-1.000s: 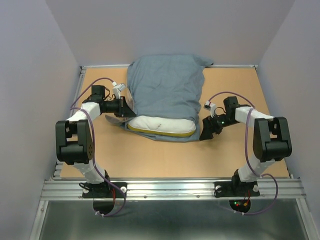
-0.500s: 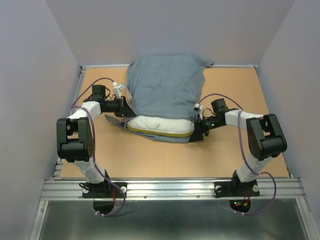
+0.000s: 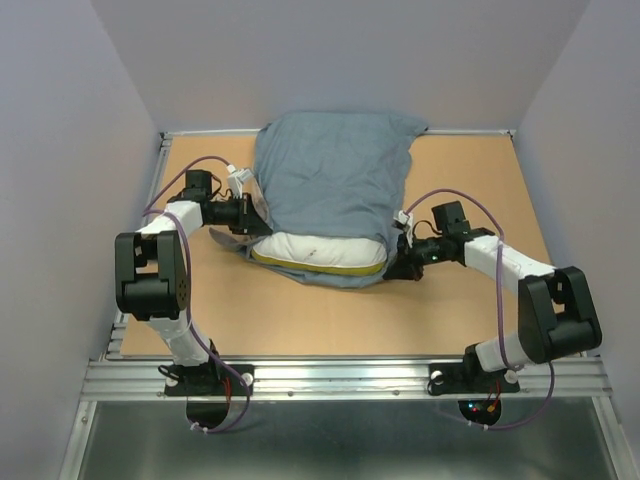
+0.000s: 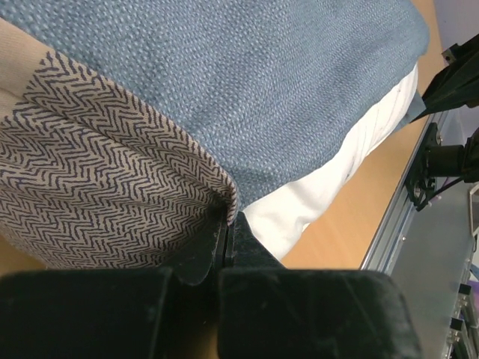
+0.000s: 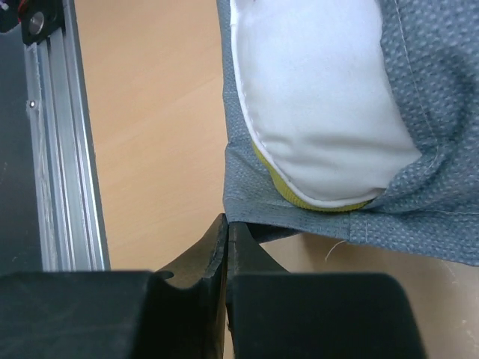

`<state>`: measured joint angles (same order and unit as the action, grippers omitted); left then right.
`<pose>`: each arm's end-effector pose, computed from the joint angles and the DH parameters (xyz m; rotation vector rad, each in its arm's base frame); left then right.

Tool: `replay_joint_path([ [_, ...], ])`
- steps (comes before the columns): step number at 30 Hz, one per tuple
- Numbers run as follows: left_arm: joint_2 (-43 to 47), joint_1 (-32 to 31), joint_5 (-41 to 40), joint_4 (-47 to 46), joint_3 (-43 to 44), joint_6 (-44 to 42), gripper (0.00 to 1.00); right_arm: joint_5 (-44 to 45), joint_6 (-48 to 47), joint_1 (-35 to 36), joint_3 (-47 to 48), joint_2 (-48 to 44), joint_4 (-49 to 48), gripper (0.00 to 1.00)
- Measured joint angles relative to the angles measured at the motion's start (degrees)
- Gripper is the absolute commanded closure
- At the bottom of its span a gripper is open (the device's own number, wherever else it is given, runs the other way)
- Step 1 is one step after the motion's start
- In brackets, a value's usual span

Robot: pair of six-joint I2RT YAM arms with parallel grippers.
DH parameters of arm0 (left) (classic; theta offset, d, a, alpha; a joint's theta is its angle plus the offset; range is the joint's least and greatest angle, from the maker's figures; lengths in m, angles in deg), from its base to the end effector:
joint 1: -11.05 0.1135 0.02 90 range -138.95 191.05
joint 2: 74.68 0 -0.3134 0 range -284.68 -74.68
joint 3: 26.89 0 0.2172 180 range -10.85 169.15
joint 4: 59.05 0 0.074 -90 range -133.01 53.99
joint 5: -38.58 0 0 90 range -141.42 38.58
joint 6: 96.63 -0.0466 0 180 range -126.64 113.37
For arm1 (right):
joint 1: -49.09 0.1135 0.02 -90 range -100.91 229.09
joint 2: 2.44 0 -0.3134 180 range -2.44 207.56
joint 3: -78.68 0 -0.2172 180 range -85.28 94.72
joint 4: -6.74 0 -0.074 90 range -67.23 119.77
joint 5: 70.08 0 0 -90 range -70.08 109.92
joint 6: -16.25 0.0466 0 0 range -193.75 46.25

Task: Put the pillow into the pillowcase

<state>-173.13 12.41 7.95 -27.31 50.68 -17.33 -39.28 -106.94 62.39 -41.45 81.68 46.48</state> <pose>0.3292 -0.0323 0.2684 0.5900 2.1155 -1.1459 0.2135 0.0916 0.2481 -1.1728 1.9737 1.1829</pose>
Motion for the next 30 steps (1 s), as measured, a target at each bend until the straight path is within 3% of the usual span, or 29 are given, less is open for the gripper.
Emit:
replay_joint_path([
  [4, 0.07, 0.07, 0.2, 2.38, 1.11, -1.42, 1.0, 0.74, 1.86, 0.0, 0.09, -4.39, 0.02, 0.99],
  [9, 0.92, 0.2, 0.15, 9.38, 9.16, -4.52, 1.0, 2.25, 6.56, -2.38, 5.7, -10.99, 1.29, 0.99],
  [12, 2.23, 0.24, 0.31, 12.74, 18.12, -4.55, 1.0, 2.6, 11.45, -6.75, 14.86, -12.09, 1.18, 0.99],
  [14, 2.64, 0.24, 0.74, 13.6, 29.31, -1.57, 1.0, 2.73, 16.68, -10.91, 22.38, -11.87, -0.04, 1.0],
  [19, 5.62, 0.94, 1.07, -0.26, 47.23, 12.17, 1.0, 4.02, 30.71, -20.65, 39.23, -10.43, -12.2, 0.99],
  [24, 13.35, 3.87, -2.49, -20.63, 52.06, 27.54, 1.0, 10.84, 42.45, -27.76, 52.37, -8.96, -26.51, 0.99],
  [30, 22.12, 5.81, -7.39, -34.1, 50.66, 33.51, 1.0, 15.98, 49.11, -29.33, 56.68, -10.78, -38.75, 0.99],
])
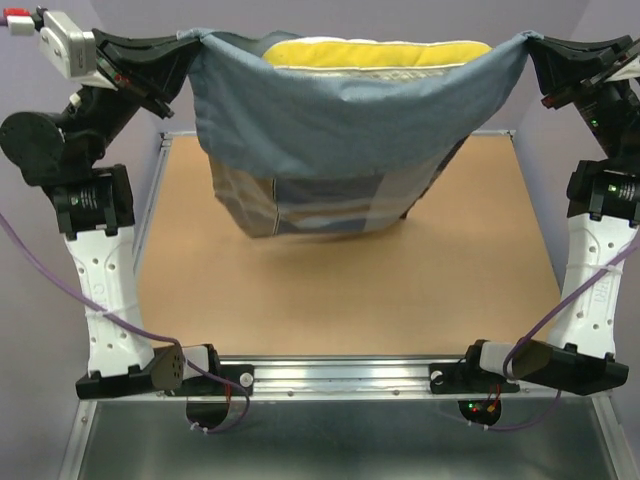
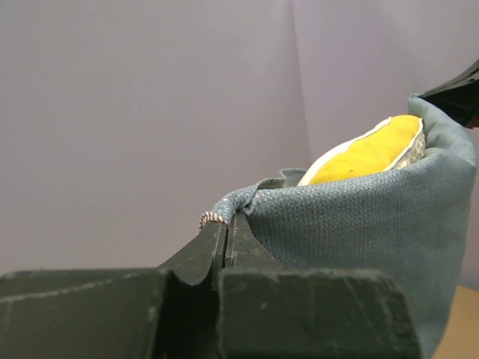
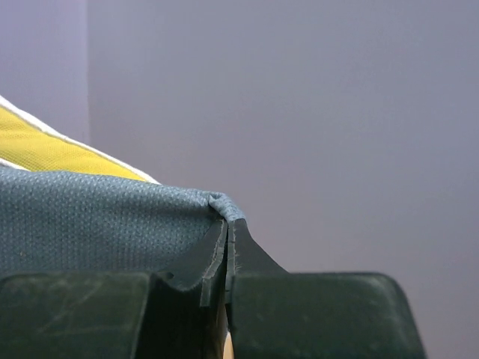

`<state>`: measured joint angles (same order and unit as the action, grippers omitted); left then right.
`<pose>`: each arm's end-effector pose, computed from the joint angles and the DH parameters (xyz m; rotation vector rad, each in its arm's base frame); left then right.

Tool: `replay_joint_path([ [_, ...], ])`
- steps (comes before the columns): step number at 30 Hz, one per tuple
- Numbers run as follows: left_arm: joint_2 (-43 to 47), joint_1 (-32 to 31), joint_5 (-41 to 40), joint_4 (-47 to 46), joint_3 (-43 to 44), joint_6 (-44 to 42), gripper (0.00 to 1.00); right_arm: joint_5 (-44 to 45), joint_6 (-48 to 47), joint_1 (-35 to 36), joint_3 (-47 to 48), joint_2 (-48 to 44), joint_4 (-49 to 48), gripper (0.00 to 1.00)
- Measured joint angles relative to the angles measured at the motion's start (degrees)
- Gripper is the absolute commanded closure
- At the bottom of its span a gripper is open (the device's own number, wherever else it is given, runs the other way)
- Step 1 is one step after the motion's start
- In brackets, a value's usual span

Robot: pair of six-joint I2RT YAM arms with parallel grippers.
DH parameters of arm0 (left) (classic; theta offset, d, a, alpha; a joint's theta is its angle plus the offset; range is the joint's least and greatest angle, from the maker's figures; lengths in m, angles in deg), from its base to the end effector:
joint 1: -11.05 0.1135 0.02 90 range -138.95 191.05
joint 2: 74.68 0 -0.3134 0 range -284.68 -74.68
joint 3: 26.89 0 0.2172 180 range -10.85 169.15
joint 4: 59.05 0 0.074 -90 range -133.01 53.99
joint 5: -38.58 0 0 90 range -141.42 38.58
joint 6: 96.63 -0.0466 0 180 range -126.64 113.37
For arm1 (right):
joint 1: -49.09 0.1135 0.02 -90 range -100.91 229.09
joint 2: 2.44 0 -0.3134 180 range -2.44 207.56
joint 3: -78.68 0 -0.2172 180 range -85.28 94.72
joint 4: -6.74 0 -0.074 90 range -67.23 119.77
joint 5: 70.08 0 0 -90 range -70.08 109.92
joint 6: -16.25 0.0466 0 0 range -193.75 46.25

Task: Put the pillow into the pillowcase

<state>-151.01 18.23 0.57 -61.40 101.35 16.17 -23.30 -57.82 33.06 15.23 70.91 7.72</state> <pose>0.1434 -0.0189 0.6723 0.7038 0.7944 -0.5295 0.1707 -0.0159 0.6350 -0.4635 0.9577 0.3126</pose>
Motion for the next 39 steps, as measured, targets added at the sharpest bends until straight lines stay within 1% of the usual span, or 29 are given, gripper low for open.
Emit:
replay_joint_path([
  [2, 2.51, -1.22, -0.44, -1.44, -5.05, 1.4, 1.0, -1.92, 4.81, -0.02, -1.05, -0.59, -3.91, 0.99],
  [4, 3.74, -2.08, 0.63, -1.73, -7.52, 2.01, 1.0, -3.39, 8.7, 0.0, -2.75, -0.74, -6.71, 0.99],
  [6, 2.91, -2.32, 2.19, -1.2, -6.75, 1.7, 1.0, -3.52, 11.06, -0.02, -2.14, 0.7, -7.21, 0.99],
  [8, -0.55, -1.77, 2.01, -0.5, -1.33, 1.6, 1.0, -1.75, 12.0, -0.09, 2.23, 4.17, -6.73, 0.99],
  [10, -6.67, 0.28, 1.42, 0.61, 8.04, 3.37, 1.0, 0.61, 12.5, -0.17, 7.58, 7.32, -5.99, 0.99],
  [11, -9.18, 1.4, -0.31, 0.26, 11.61, 4.7, 1.0, 2.67, 12.76, -0.26, 10.8, 8.9, -5.88, 0.99],
  [12, -10.05, 2.01, -1.55, -0.02, 12.76, 5.44, 1.0, 3.91, 12.92, -0.33, 13.03, 9.73, -6.08, 1.0],
  [13, -10.12, 2.43, -2.75, -0.57, 12.81, 6.12, 1.0, 4.92, 13.62, -0.42, 15.17, 10.4, -6.32, 0.99],
  [15, -8.7, 2.27, -4.26, -1.81, 10.51, 6.69, 1.0, 5.18, 15.5, -0.46, 16.44, 10.01, -7.56, 0.99],
  [18, -5.57, 0.33, -1.9, 0.22, 6.71, 5.55, 1.0, 2.58, 19.06, -0.46, 13.33, 7.34, -9.44, 0.99],
  [20, -3.61, 2.54, -0.15, -2.47, 3.15, 7.32, 1.0, 2.49, 18.16, -0.44, 13.53, 6.99, -8.48, 1.0],
  [21, -3.34, 4.31, -0.02, -2.89, 2.86, 8.17, 1.0, 2.91, 17.62, -0.44, 14.01, 7.06, -7.69, 1.0],
  [22, -3.61, 6.88, -0.02, -3.34, 3.82, 10.51, 1.0, 3.58, 16.76, -0.46, 15.45, 7.56, -6.69, 0.99],
  [25, -4.66, 9.05, -0.13, -6.01, 6.67, 15.82, 1.0, 4.07, 16.24, -0.44, 17.68, 8.13, -5.62, 0.99],
  [28, -3.23, 7.56, -0.11, -10.32, 3.87, 20.59, 1.0, 4.26, 16.22, -0.46, 17.38, 7.54, -4.57, 0.99],
  [31, -2.73, 5.49, 0.72, -13.84, -1.44, 23.85, 1.0, 5.07, 15.56, -0.44, 13.18, 6.69, -4.44, 0.99],
  [33, -3.85, 4.35, 1.92, -17.16, -2.97, 26.45, 1.0, 5.4, 15.06, -0.44, 10.91, 7.04, -3.74, 0.99],
  [35, -7.61, 2.75, 1.95, -19.08, -2.89, 27.36, 1.0, 6.03, 14.67, -0.44, 10.23, 9.33, -2.4, 0.99],
  [36, -8.48, 2.32, 1.86, -19.15, -2.82, 27.41, 1.0, 6.23, 14.51, -0.44, 10.23, 10.75, -1.92, 0.99],
  [37, -11.32, 1.33, 1.53, -18.91, -2.27, 27.34, 1.0, 6.54, 14.43, -0.44, 10.25, 11.82, -1.53, 0.99],
  [39, -17.18, -0.68, 1.36, -17.75, 1.55, 26.77, 1.0, 7.67, 13.97, -0.42, 10.67, 15.54, -0.98, 0.99],
])
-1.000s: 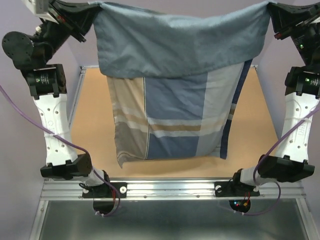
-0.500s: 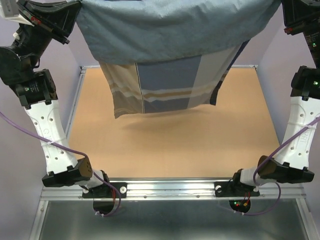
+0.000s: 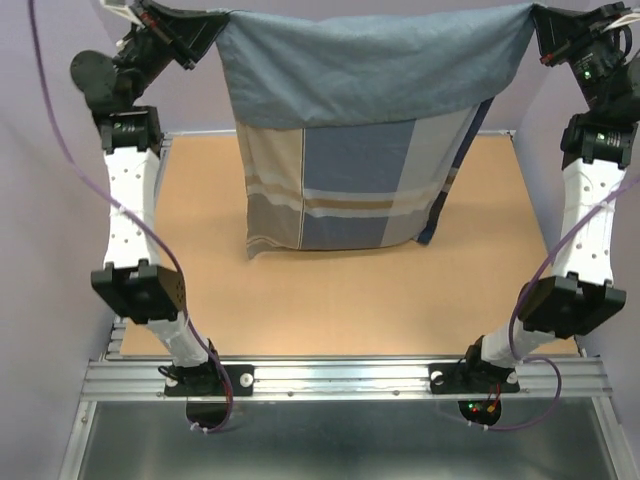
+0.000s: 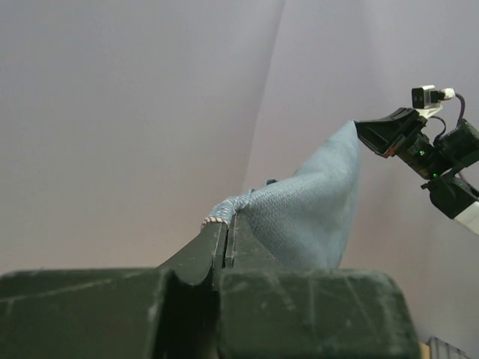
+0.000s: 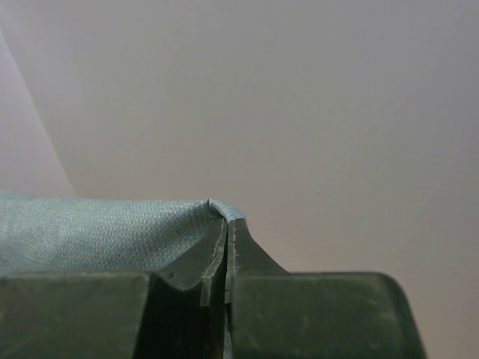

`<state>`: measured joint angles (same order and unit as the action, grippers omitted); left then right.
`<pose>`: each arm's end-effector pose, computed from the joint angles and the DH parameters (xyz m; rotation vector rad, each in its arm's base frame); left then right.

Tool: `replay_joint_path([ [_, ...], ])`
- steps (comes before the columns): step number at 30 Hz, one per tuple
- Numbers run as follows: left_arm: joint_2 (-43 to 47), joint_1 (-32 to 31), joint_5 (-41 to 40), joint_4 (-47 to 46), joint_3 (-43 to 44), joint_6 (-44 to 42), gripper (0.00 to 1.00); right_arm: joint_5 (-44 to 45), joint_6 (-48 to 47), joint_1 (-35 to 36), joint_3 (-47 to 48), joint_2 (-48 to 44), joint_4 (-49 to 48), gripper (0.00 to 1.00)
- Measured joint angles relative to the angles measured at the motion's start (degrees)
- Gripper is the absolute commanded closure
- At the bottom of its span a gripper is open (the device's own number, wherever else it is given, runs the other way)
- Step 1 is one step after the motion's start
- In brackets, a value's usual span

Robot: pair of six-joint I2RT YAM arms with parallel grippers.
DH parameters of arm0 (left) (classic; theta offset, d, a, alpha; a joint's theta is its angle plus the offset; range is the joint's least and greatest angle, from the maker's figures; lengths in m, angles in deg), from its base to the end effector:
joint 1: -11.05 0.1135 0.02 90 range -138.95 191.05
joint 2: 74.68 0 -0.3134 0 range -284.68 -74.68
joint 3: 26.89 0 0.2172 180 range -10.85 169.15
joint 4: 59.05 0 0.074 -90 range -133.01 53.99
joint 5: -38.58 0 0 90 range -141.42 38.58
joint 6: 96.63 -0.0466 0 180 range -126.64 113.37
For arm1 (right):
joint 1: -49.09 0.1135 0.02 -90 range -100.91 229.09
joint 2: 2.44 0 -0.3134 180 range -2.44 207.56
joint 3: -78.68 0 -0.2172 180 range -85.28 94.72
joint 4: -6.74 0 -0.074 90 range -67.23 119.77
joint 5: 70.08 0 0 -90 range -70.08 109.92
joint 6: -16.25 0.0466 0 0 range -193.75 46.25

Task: Put the pillow into the pillowcase

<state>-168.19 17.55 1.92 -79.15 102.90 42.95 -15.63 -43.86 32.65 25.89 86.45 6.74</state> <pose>0.2731 -0.0065 0.6396 0.5637 0.9406 -0.9509 0.2687 -0.0510 0.6309 -0.1891 1.0368 0.4923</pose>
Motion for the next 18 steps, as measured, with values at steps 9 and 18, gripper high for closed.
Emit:
replay_joint_path([
  [9, -18.49, -7.5, -7.45, 4.68, 18.97, -10.16, 1.0, 5.55, -3.17, 0.0, 15.85, 14.64, 2.47, 0.99],
  [18, -20.04, -8.17, -11.89, 3.82, 23.54, -15.93, 1.0, 6.75, -4.68, -0.02, 24.65, 15.69, 2.14, 0.99],
])
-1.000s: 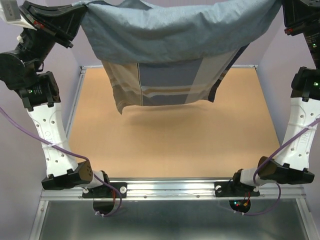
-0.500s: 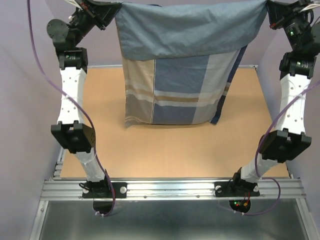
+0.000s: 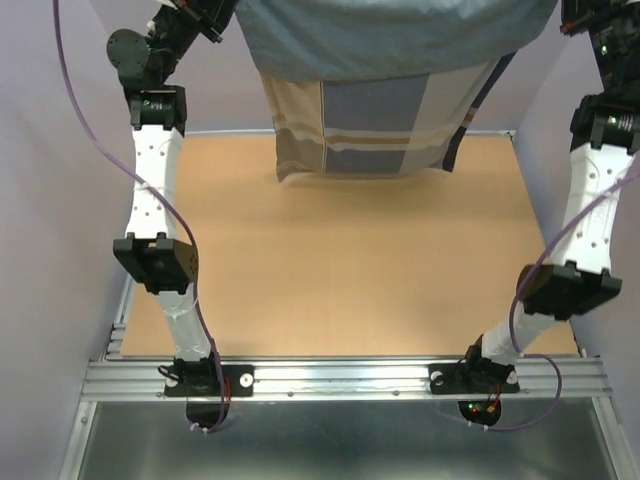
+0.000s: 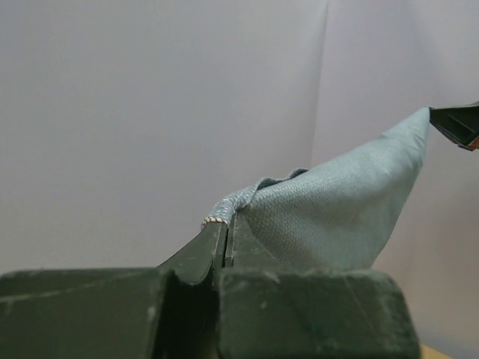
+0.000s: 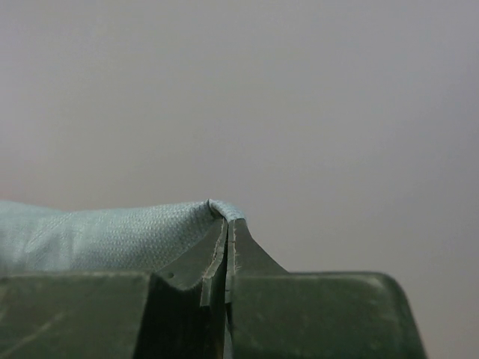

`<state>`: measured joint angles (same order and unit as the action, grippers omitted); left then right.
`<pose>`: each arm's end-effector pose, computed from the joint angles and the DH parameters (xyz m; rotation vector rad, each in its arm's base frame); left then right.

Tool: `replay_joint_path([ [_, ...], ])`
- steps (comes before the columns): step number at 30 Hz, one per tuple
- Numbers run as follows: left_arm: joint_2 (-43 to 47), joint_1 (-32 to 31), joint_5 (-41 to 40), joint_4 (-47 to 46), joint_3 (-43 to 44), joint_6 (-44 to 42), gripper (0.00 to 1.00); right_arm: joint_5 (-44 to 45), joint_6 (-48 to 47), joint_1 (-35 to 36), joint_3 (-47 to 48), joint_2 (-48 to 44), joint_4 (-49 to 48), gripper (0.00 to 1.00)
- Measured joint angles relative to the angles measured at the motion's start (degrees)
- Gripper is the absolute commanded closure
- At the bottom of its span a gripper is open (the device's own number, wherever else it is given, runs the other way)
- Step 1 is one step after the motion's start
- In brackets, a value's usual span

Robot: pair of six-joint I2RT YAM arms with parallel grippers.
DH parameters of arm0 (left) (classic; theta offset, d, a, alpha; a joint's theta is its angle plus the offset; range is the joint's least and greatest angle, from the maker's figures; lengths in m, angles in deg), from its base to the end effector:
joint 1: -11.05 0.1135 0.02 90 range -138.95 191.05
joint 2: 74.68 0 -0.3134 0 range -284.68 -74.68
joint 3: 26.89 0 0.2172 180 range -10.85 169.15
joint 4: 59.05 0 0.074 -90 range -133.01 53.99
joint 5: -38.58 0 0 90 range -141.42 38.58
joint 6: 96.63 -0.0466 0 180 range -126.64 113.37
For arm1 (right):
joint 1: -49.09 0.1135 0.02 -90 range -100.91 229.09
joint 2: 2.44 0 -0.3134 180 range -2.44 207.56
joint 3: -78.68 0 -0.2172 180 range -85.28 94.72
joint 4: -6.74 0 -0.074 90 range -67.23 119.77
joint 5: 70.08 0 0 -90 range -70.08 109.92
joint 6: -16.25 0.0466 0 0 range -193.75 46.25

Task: Put the pillow into the pillowcase

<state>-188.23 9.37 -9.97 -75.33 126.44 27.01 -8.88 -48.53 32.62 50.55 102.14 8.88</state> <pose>0.3719 -0.0418 0.6301 0.5326 0.7569 -0.7871 0.3201 -0.0712 0.6578 -0.1734 0.8884 0.3388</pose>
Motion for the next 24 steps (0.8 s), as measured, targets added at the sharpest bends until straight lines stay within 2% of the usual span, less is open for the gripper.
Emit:
replay_joint_path([
  [2, 3.1, 1.36, 1.84, -0.9, -3.76, 1.14, 1.0, -1.88, -1.11, -0.02, -8.5, -6.71, -1.09, 0.99],
  [5, 14.67, 4.17, 6.8, -2.34, -23.08, 2.78, 1.0, -8.35, -3.45, -0.07, -26.36, -22.43, -0.35, 0.99],
  [7, 22.01, 5.73, 9.97, 0.0, -36.24, -0.31, 1.0, -13.68, -6.64, -0.07, -37.16, -32.54, 3.19, 0.99],
  [8, 26.38, 6.36, 11.34, 6.38, -43.08, -6.12, 1.0, -17.97, -11.1, -0.07, -46.36, -40.59, 6.36, 0.99],
  [10, 29.55, 6.62, 12.74, 18.01, -49.16, -15.61, 1.0, -23.47, -18.45, -0.04, -55.63, -49.68, 14.67, 0.99],
  [12, 29.81, 7.41, 12.63, 32.11, -52.46, -27.98, 1.0, -29.42, -31.98, -0.02, -63.12, -57.51, 28.55, 0.98],
  [13, 29.0, 8.04, 12.37, 38.51, -53.05, -32.13, 1.0, -30.86, -37.68, -0.07, -64.89, -59.21, 34.4, 0.88],
  [14, 27.17, 9.42, 11.78, 48.19, -53.31, -39.54, 1.0, -32.37, -50.18, 0.0, -66.71, -60.85, 45.46, 0.77],
  [15, 25.49, 10.45, 10.88, 54.64, -53.48, -45.16, 1.0, -33.07, -61.13, 0.0, -68.87, -61.96, 55.84, 0.62],
  [16, 22.97, 12.48, 9.38, 62.42, -53.72, -50.84, 1.0, -32.59, -68.35, 0.0, -70.69, -63.08, 63.23, 0.54],
  [17, 21.27, 14.08, 8.02, 66.47, -54.05, -53.96, 0.99, -32.2, -73.57, -0.02, -72.54, -64.48, 67.89, 0.47],
  [18, 19.67, 15.69, 6.34, 70.25, -54.31, -57.16, 0.92, -31.19, -80.26, -0.09, -74.25, -65.26, 72.87, 0.38],
  [19, 17.9, 17.79, 3.78, 75.32, -54.36, -60.46, 0.7, -30.56, -84.87, -0.11, -75.93, -66.53, 76.87, 0.27],
  [21, 16.04, 20.98, -0.35, 80.48, -54.34, -64.81, 0.53, -29.79, -88.35, -0.07, -76.98, -67.65, 78.9, 0.23],
  [23, 15.98, 22.77, -3.1, 82.49, -53.77, -66.79, 0.31, -29.73, -87.08, -0.04, -76.96, -67.52, 75.95, 0.22],
  [24, 16.0, 23.1, -4.07, 83.25, -52.76, -67.52, 0.3, -29.99, -85.94, -0.07, -76.91, -66.18, 74.16, 0.22],
])
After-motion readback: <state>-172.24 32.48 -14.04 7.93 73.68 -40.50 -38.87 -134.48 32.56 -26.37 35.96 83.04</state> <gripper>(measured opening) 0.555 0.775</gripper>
